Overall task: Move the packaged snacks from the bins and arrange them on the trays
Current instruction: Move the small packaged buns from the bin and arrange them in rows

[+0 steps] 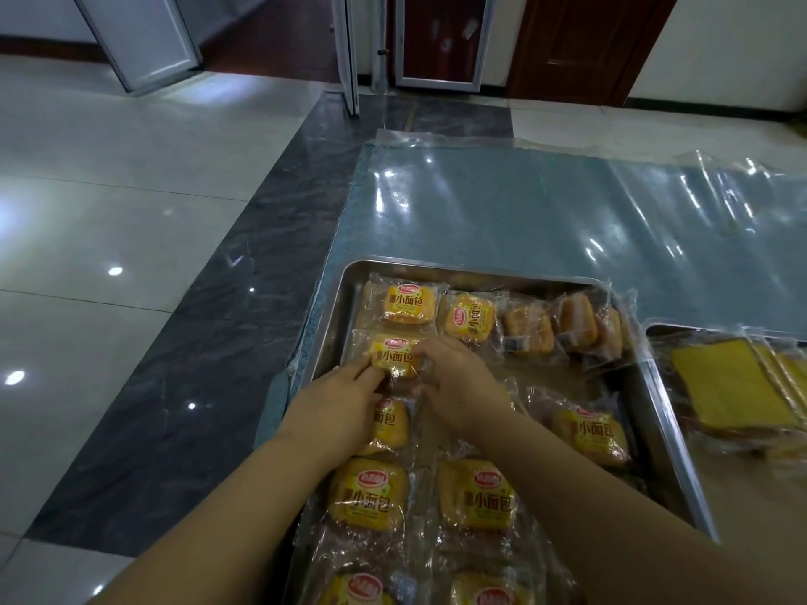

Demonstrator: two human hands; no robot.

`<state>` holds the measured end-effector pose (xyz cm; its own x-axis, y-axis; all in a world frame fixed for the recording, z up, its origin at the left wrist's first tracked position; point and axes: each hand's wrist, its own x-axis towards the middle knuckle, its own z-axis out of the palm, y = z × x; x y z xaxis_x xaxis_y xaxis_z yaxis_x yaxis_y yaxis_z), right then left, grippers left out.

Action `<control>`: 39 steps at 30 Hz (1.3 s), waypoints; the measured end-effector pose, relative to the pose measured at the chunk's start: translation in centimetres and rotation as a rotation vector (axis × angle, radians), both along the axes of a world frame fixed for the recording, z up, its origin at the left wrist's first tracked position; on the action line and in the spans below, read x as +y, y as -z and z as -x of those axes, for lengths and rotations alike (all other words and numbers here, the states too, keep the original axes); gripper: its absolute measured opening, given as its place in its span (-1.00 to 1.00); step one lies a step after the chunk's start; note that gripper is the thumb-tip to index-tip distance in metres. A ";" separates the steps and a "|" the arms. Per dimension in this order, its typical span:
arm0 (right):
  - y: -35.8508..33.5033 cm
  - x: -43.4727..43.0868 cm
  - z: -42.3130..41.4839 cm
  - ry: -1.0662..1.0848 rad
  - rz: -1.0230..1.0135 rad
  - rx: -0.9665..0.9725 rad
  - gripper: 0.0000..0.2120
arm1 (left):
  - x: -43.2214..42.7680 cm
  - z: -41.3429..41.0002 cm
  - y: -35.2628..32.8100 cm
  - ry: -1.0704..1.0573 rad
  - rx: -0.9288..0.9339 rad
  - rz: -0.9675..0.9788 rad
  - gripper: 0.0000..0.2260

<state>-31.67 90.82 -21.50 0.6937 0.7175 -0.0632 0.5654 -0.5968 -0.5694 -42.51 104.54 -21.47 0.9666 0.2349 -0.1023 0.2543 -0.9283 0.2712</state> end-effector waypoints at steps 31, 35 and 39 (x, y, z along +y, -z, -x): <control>0.6 -2.7 -7.2 0.081 0.579 -0.349 -0.38 | 0.3 -8.0 0.6 0.019 0.034 -0.054 -0.49; 0.9 -1.3 -7.3 0.212 0.513 -0.320 -0.42 | 0.2 -7.9 0.3 -0.005 -0.015 -0.030 -0.57; 0.8 -0.1 -7.7 0.226 0.427 -0.198 -0.43 | -0.1 -7.6 0.3 -0.010 -0.032 0.010 -0.59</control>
